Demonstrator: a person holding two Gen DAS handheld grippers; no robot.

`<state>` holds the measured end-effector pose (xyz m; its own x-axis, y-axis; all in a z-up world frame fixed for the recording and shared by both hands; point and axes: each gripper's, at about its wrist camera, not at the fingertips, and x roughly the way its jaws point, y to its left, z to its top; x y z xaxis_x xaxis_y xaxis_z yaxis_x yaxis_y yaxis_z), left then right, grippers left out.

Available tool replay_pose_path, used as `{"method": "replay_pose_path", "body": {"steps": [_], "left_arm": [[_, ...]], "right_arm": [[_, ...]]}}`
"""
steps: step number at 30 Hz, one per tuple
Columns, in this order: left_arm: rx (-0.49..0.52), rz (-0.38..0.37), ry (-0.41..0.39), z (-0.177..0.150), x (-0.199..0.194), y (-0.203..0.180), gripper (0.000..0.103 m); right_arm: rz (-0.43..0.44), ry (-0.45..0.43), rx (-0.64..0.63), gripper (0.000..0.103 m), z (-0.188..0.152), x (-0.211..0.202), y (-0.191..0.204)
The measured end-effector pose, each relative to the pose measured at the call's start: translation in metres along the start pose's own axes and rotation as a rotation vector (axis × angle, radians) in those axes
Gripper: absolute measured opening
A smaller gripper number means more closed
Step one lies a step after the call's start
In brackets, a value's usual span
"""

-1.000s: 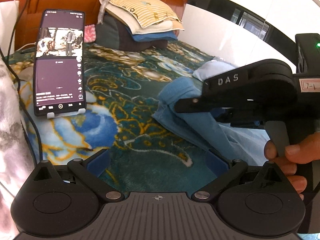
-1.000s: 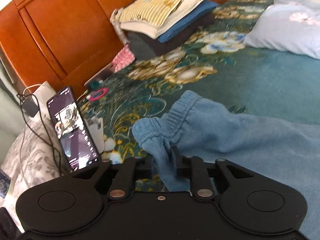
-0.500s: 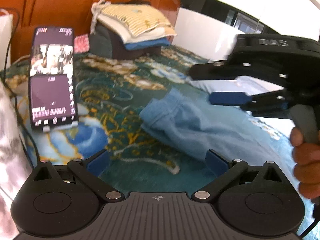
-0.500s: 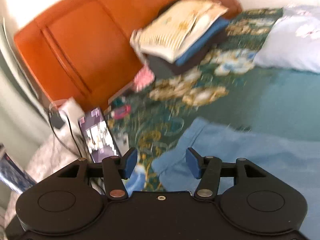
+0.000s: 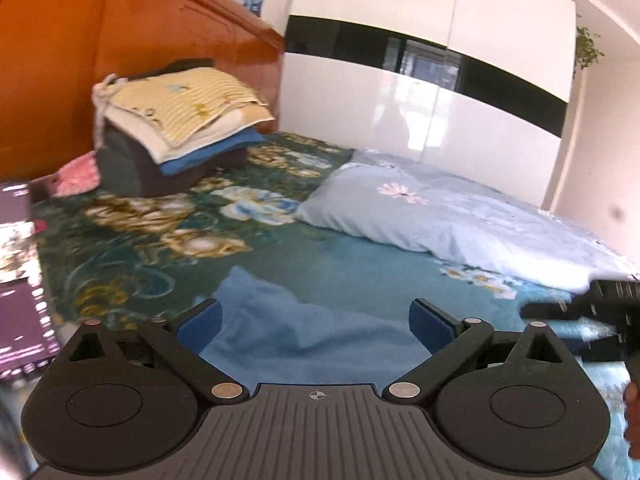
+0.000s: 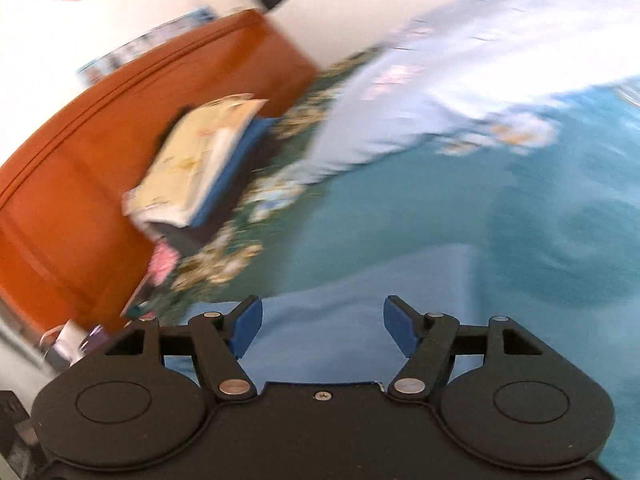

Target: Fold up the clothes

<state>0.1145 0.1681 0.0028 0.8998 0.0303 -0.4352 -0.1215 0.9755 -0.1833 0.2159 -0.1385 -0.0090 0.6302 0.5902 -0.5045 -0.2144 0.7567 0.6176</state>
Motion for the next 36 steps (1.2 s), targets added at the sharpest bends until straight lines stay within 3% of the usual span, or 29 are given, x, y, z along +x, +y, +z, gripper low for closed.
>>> {"method": "replay_pose_path", "body": {"steps": [4, 8, 15, 25, 27, 29, 36], "left_arm": [[-0.021, -0.007, 0.059, -0.003, 0.024, -0.001, 0.079], [-0.048, 0.013, 0.118, -0.012, 0.042, 0.002, 0.052], [-0.08, 0.044, 0.158, -0.025, 0.048, 0.009, 0.037], [-0.071, 0.074, 0.188, -0.027, 0.054, 0.012, 0.034], [-0.067, 0.076, 0.192, -0.028, 0.056, 0.011, 0.034], [-0.062, 0.076, 0.194, -0.029, 0.056, 0.011, 0.034], [-0.042, 0.079, 0.201, -0.031, 0.057, 0.009, 0.034]], "right_arm": [[-0.037, -0.008, 0.108, 0.069, -0.005, -0.011, -0.042], [-0.041, 0.009, 0.155, 0.07, -0.013, -0.012, -0.064], [0.009, 0.071, 0.213, 0.07, -0.027, 0.002, -0.085], [0.119, 0.103, 0.185, 0.069, -0.027, 0.026, -0.08], [0.136, 0.121, 0.187, 0.06, -0.025, 0.033, -0.078], [0.156, 0.129, 0.207, 0.058, -0.025, 0.038, -0.079], [0.244, 0.133, 0.334, 0.025, -0.029, 0.05, -0.095]]}}
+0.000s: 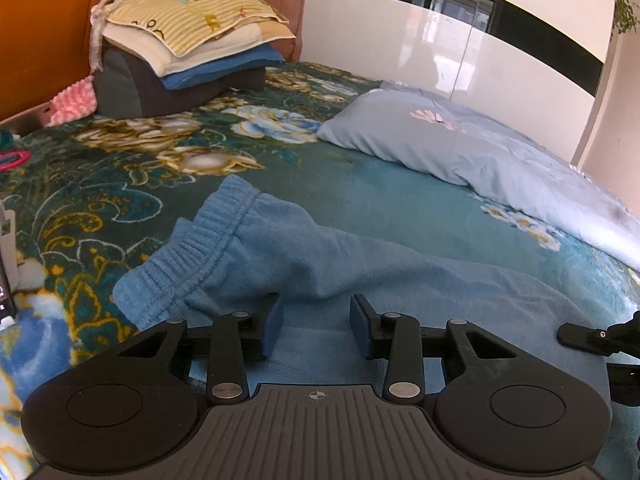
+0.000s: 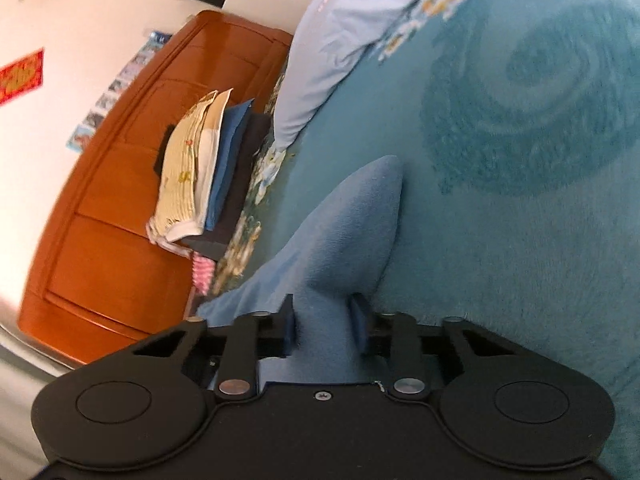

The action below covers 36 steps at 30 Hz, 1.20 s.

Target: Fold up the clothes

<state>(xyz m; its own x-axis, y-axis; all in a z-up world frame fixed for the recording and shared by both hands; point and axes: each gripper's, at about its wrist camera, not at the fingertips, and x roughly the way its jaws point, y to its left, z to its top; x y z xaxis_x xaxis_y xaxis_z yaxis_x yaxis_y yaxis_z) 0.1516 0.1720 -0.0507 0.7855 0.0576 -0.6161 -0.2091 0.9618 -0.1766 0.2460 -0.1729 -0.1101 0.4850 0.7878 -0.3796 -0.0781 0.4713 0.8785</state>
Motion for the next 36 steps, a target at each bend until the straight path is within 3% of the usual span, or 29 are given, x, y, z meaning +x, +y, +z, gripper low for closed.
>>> {"method": "replay_pose_path", "body": {"steps": [4, 14, 21, 30, 36], "left_arm": [[0.015, 0.007, 0.006, -0.001, 0.0, -0.003, 0.034], [0.051, -0.035, 0.04, -0.006, -0.003, -0.033, 0.035], [0.1, -0.127, 0.06, -0.018, -0.01, -0.087, 0.043], [0.206, -0.263, 0.085, -0.042, -0.019, -0.165, 0.044], [0.27, -0.29, 0.085, -0.051, -0.024, -0.198, 0.047]], "right_arm": [[0.024, -0.032, 0.011, 0.017, -0.005, -0.005, 0.003], [0.075, -0.111, 0.058, 0.016, -0.001, -0.041, 0.006], [0.012, -0.167, 0.077, 0.016, 0.01, -0.101, -0.013], [-0.092, -0.285, 0.103, 0.016, 0.014, -0.207, -0.052], [-0.124, -0.332, 0.138, 0.016, 0.012, -0.247, -0.079]]}}
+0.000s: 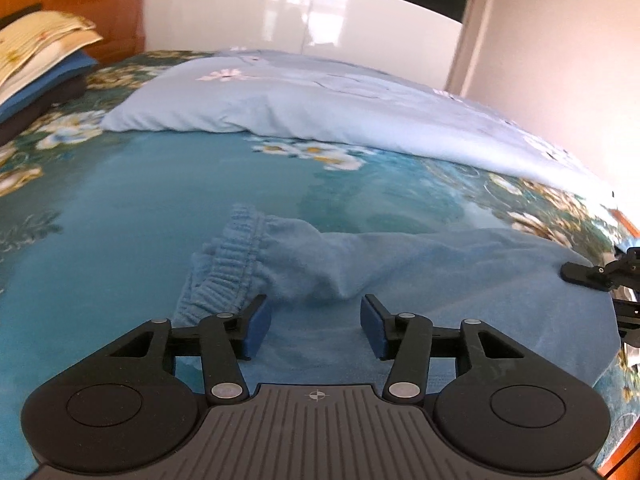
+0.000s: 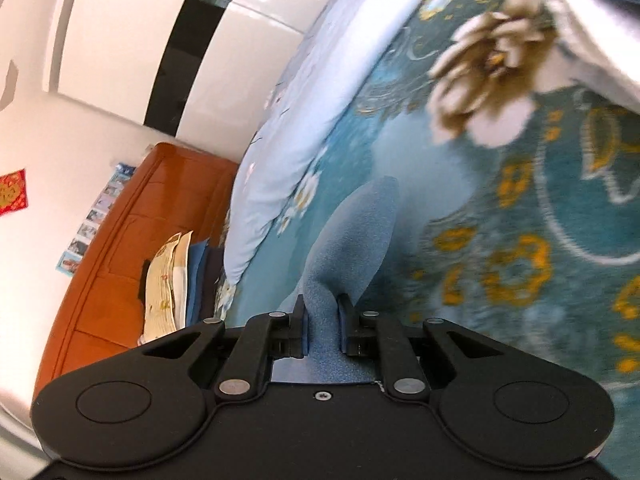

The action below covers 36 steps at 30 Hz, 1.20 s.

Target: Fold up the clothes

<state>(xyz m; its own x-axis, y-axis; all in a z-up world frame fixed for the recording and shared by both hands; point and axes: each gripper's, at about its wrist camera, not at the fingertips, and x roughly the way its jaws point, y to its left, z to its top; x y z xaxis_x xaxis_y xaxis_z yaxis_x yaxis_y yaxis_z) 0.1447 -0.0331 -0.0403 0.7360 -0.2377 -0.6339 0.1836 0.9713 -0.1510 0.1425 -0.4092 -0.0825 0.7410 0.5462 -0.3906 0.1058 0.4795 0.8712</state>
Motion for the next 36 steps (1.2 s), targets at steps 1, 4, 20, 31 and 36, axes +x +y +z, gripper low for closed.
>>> {"method": "replay_pose_path", "body": {"steps": [1, 4, 20, 31, 36], "left_arm": [[0.009, -0.003, -0.004, 0.001, -0.001, -0.003, 0.047], [0.035, -0.013, -0.02, 0.004, -0.004, -0.012, 0.05], [0.112, 0.017, -0.029, 0.028, 0.028, -0.029, 0.052], [0.148, 0.048, -0.038, 0.028, 0.033, -0.027, 0.048], [0.148, 0.068, -0.023, 0.025, 0.036, -0.021, 0.046]], "right_arm": [[-0.008, -0.002, 0.002, 0.016, 0.0, 0.0, -0.003], [-0.031, -0.002, 0.021, 0.017, -0.002, 0.006, -0.012], [-0.107, -0.043, -0.106, 0.049, 0.004, -0.007, 0.009], [-0.277, -0.039, -0.672, 0.048, -0.028, 0.001, 0.096], [-0.324, 0.023, -0.758, 0.035, -0.04, 0.024, 0.103]]}}
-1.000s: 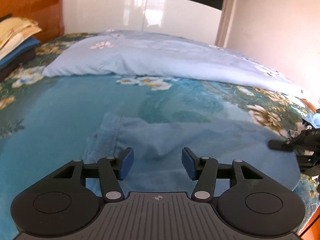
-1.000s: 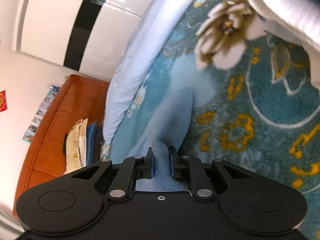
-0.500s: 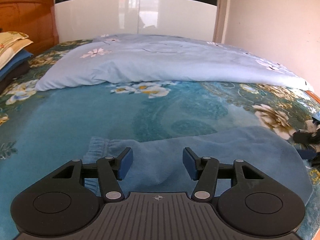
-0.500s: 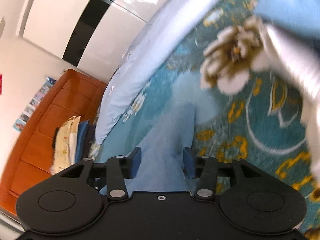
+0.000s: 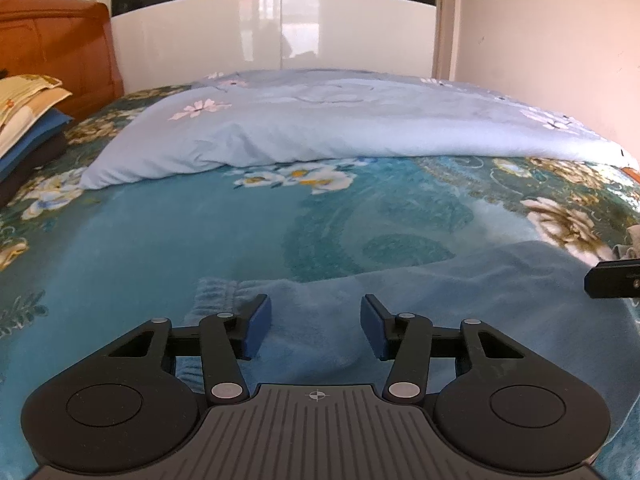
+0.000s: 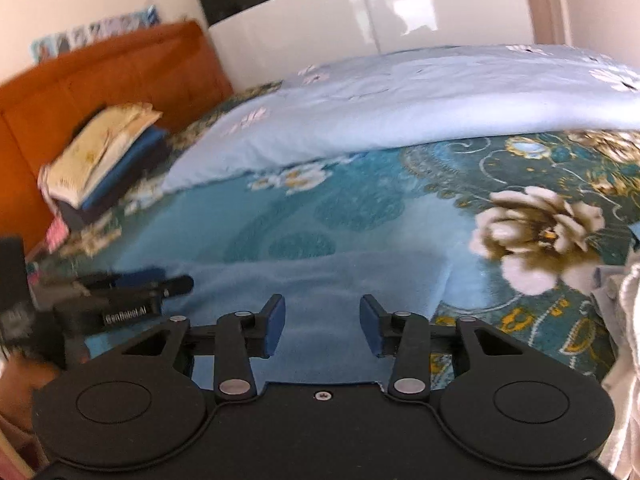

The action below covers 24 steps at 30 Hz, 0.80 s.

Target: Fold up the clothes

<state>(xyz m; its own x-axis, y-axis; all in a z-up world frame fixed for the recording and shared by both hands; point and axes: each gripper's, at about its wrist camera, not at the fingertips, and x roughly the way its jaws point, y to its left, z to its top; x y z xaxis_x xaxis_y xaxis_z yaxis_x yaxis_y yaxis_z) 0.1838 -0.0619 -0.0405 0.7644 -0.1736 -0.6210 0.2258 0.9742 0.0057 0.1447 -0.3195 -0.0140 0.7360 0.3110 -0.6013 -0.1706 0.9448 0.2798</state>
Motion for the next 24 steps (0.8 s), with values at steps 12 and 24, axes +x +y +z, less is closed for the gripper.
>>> {"method": "replay_pose_path", "body": {"steps": [12, 24], "left_arm": [[-0.05, 0.011, 0.021, -0.014, 0.004, 0.026, 0.04], [-0.079, -0.008, 0.025, -0.02, 0.007, 0.032, 0.04]], "right_arm": [[-0.09, 0.04, -0.065, 0.011, -0.013, 0.017, -0.01], [-0.072, 0.052, 0.023, 0.002, -0.023, 0.025, -0.028]]}}
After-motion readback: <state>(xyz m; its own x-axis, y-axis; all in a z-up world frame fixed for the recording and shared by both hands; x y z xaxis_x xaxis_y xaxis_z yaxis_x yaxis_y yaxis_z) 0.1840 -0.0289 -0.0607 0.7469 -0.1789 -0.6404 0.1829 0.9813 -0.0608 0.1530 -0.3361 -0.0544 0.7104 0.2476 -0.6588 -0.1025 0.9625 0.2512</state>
